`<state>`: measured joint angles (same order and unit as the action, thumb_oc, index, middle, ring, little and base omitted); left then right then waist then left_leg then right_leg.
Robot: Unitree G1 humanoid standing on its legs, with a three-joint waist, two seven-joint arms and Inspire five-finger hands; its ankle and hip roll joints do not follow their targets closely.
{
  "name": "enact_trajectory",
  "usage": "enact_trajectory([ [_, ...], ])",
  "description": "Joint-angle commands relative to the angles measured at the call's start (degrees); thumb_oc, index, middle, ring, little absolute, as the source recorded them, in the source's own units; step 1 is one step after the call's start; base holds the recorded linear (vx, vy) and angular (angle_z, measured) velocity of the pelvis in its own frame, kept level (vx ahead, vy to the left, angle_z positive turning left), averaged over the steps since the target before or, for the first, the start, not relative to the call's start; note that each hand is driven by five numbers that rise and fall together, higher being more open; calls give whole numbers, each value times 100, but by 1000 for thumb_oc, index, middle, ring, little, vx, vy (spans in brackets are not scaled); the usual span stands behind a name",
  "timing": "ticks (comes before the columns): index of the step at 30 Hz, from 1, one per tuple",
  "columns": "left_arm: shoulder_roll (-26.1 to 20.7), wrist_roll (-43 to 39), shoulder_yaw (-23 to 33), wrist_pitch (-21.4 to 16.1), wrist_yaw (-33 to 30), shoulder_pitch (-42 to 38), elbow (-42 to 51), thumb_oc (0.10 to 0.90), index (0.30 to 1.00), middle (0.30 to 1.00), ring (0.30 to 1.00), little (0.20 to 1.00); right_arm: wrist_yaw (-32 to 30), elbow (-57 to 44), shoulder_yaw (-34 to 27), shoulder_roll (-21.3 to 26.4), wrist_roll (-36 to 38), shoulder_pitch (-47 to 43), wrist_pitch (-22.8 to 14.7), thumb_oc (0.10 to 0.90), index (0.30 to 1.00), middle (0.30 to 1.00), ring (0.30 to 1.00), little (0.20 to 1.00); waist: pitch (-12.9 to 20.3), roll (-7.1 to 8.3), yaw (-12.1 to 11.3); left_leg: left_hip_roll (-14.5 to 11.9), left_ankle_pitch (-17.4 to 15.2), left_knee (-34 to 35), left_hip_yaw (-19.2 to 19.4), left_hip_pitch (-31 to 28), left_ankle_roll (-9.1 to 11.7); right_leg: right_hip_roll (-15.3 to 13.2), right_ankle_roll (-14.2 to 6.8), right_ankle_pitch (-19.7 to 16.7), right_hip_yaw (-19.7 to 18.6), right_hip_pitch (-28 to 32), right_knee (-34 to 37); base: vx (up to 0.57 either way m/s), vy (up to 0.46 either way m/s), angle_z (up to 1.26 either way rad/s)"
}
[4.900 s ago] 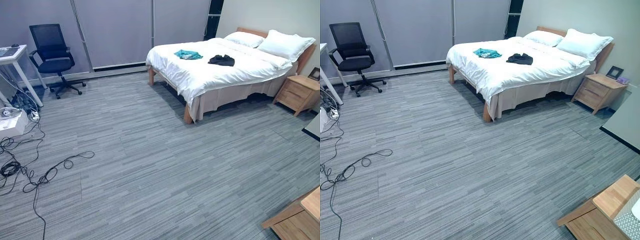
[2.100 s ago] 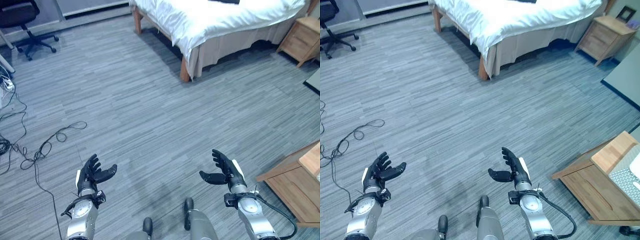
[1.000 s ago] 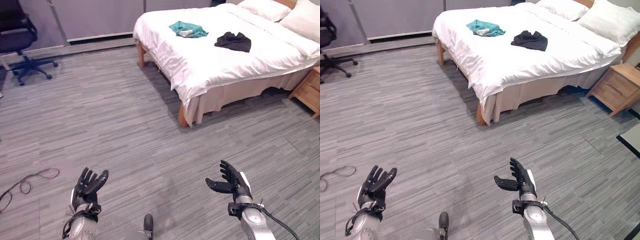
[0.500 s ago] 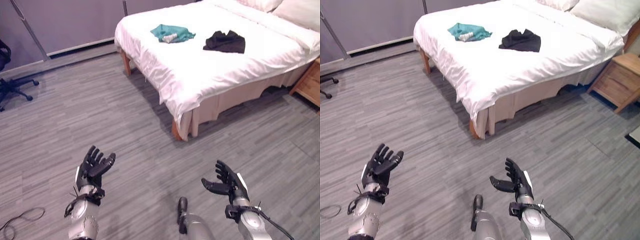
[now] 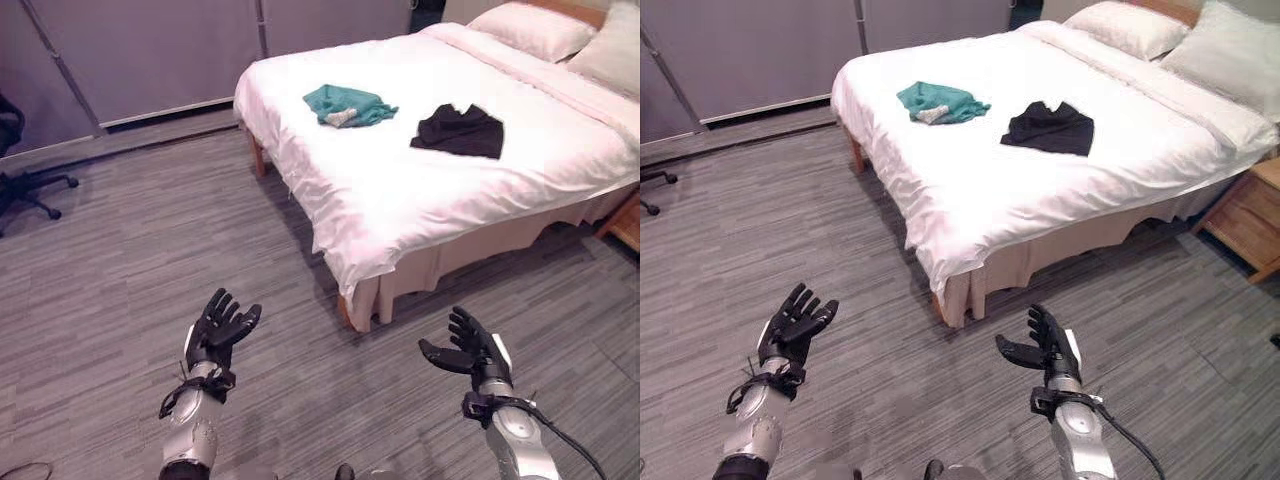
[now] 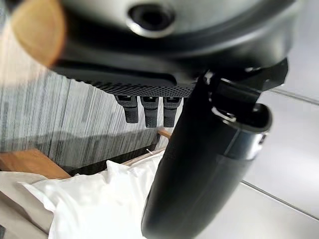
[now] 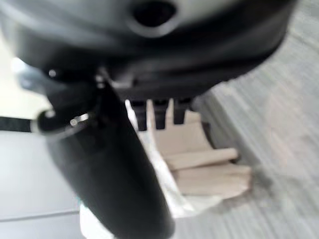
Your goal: Pick up bed clothes into laundry basket.
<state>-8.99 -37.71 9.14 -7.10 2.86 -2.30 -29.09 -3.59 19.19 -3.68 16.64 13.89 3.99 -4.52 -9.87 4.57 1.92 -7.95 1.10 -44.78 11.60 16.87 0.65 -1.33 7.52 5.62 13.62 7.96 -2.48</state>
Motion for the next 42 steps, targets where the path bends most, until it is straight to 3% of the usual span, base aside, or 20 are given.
enact_trajectory([
  [1,-281,-172,230,-537,82,-209,332,800,900,900,900,900,-79,-669,-37,371,-197,-190,-534,800,900,900,900,900,172,-82,-226,242,705,2640,-18,-691,213,43,-722,-897,-558,19,722,495,199,-41],
  [3,-272,-153,306,-575,72,-158,280,800,900,900,900,900,-35,-677,5,395,-349,-182,-517,800,900,900,900,900,212,-156,-344,383,829,3738,-355,-679,250,88,-779,-741,-710,237,748,376,149,-38],
  [6,-271,-104,418,-599,5,-65,261,800,900,900,900,900,-69,-657,-40,393,-389,-205,-515,800,900,900,900,900,240,-195,-431,444,1095,4466,-695,-752,429,50,-851,-552,-905,496,748,366,131,-38],
  [9,-305,-75,491,-607,-36,-19,317,800,900,900,900,900,-89,-676,-65,359,-351,-228,-511,800,900,900,900,900,269,-212,-464,442,1190,4489,-707,-758,500,16,-873,-481,-1015,587,748,295,146,-82],
  [14,-423,-37,664,-612,-102,91,469,800,900,900,900,900,-130,-699,-12,201,-398,-338,-434,800,900,900,900,900,414,-186,-542,609,865,4292,-722,-926,257,-220,-974,-334,-1239,674,748,273,222,-24],
  [16,-540,77,759,-584,-186,202,566,800,900,900,900,900,-132,-712,82,-7,-89,-578,-451,800,900,900,900,900,445,-155,-689,718,537,4201,-469,-999,6,-565,-1182,-431,-1257,476,314,251,331,-24],
  [17,-653,176,788,-533,-238,238,648,800,900,900,900,900,-111,-720,242,-125,119,-795,-432,800,900,900,900,900,291,-175,-839,715,327,4113,-232,-1123,-121,-698,-1377,-701,-1318,-190,-793,116,220,-93],
  [18,-653,176,791,-531,-239,233,648,800,900,900,900,900,-111,-719,242,-125,119,-802,-432,800,900,900,900,900,307,-185,-863,693,345,4118,-209,-1097,-119,-680,-1372,-720,-1346,-236,-803,109,209,-125],
  [19,-699,189,831,-526,-238,238,656,800,900,900,900,900,-80,-737,290,-180,220,-892,-422,800,900,900,900,900,221,-205,-914,684,272,4112,-89,-1199,-174,-756,-1473,-1011,-1300,-513,-1230,142,241,-137],
  [21,-778,251,881,-385,-142,335,740,800,900,900,900,900,-30,-922,244,-205,43,-830,-336,800,900,900,900,900,5,-410,-783,628,89,4445,118,-1915,-326,-1288,-1439,-1774,-620,-1210,-2449,269,366,-58],
  [23,-774,254,881,-381,-144,341,747,800,900,900,900,900,-32,-933,245,-207,36,-821,-328,800,900,900,900,900,1,-402,-763,647,104,4470,100,-1930,-331,-1308,-1444,-1758,-608,-1208,-2473,112,101,1],
  [25,-816,380,792,-299,26,372,952,800,900,900,900,900,-78,-1016,61,-188,-287,-658,-233,800,900,900,900,900,-23,-482,-576,614,-26,4571,26,-2162,-313,-1690,-1498,-2020,-499,-1524,-2363,295,62,18],
  [26,-824,394,768,-285,81,368,998,800,900,900,900,900,-90,-1016,18,-197,-312,-612,-218,800,900,900,900,900,-28,-480,-525,625,-88,4560,-26,-2221,-292,-1746,-1533,-2056,-510,-1544,-2185,259,16,16],
  [27,-824,394,768,-285,81,369,999,800,900,900,900,900,-90,-1017,19,-197,-313,-612,-218,800,900,900,900,900,-31,-482,-522,624,-88,4559,-30,-2223,-292,-1745,-1533,-2056,-504,-1536,-2182,269,-42,35],
  [29,-850,379,640,-199,351,352,1176,800,900,900,900,900,-89,-1044,-126,-189,-339,-518,-194,800,900,900,900,900,-44,-459,-333,668,-265,4484,-240,-2392,-209,-1574,-1596,-2078,-895,-1701,-1489,353,-94,40],
  [31,-883,398,528,-181,467,350,1282,800,900,900,900,900,-96,-1081,-191,-189,-320,-501,-202,800,900,900,900,900,-55,-409,-230,675,-364,4491,-346,-2562,-108,-1507,-1718,-2101,-1048,-1767,-717,293,-111,36],
  [36,-815,274,722,-257,636,374,1373,800,900,900,900,900,-54,-1199,-342,-165,-418,-517,-271,800,900,900,900,900,61,-362,-152,519,-562,4549,-504,-2970,107,-1360,-1961,-2247,-780,-1772,493,363,-195,24],
  [38,-737,206,875,-314,554,371,1420,800,900,900,900,900,-70,-1269,-396,-101,-473,-537,-298,800,900,900,900,900,132,-350,-135,376,-585,4512,-583,-3148,214,-1239,-1988,-2256,-722,-1787,545,351,-283,38],
  [41,-707,293,967,-342,407,399,1400,800,900,900,900,900,-32,-1393,-390,14,-582,-536,-313,800,900,900,900,900,231,-378,-149,144,-490,4313,-732,-3216,334,-1128,-1861,-1904,-694,-1760,188,257,-288,22],
  [42,-619,186,1012,-363,372,416,1296,800,900,900,900,900,-70,-1325,-337,149,-662,-584,-333,800,900,900,900,900,276,-406,-112,-185,9,3779,-834,-3074,421,-923,-1643,-1760,-743,-1694,-77,177,-257,6],
])
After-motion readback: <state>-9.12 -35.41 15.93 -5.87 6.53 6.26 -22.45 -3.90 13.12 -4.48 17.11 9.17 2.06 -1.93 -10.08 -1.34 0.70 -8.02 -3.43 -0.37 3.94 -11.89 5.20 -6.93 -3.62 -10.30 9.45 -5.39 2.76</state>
